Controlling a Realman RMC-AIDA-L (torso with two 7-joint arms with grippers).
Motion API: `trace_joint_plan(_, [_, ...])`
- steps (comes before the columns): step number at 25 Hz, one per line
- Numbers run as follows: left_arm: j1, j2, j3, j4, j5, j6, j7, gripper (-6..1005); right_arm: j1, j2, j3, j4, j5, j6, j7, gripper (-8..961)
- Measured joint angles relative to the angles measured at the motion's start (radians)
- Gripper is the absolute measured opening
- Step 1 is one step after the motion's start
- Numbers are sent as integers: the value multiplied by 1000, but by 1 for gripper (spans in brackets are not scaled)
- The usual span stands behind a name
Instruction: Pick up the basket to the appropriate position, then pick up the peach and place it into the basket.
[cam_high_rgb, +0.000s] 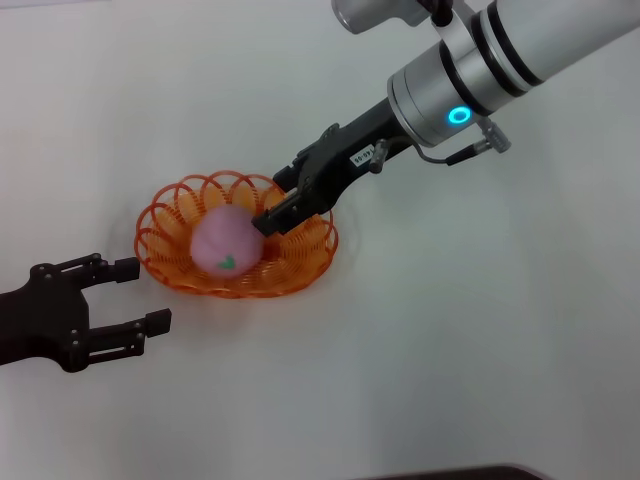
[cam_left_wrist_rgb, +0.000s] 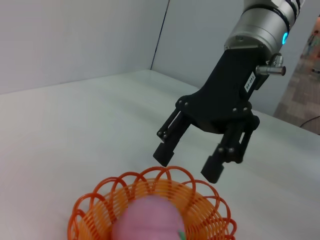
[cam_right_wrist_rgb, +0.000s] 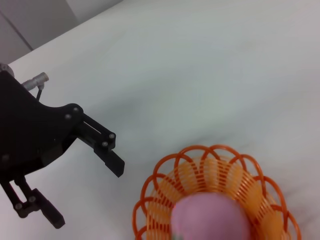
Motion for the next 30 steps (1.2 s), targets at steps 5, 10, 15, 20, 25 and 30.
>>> trace_joint_plan(5, [0,0,0,0,6,0,4,791,-19,-2,5,4,18,-10,-37,724])
trace_joint_plan(10, [2,1,-2,0,20,11,17,791,-90,-11,70,-11,93,-103,-186,928])
trace_joint_plan(15, [7,2,-12,0,31,29,19,792,-220,-13,189,-110,97,-228,-330,924])
trace_joint_plan(20, [13,2,-24,0,34,44,19,791,-346,-12,234,-192,98,-281,-408,924])
trace_joint_plan(25, [13,2,-48,0,30,69,20,791,-422,-9,310,-197,100,-348,-516,925])
trace_joint_plan(30, [11,3,-51,-6,33,85,18,792,-480,-8,340,-187,99,-360,-629,925])
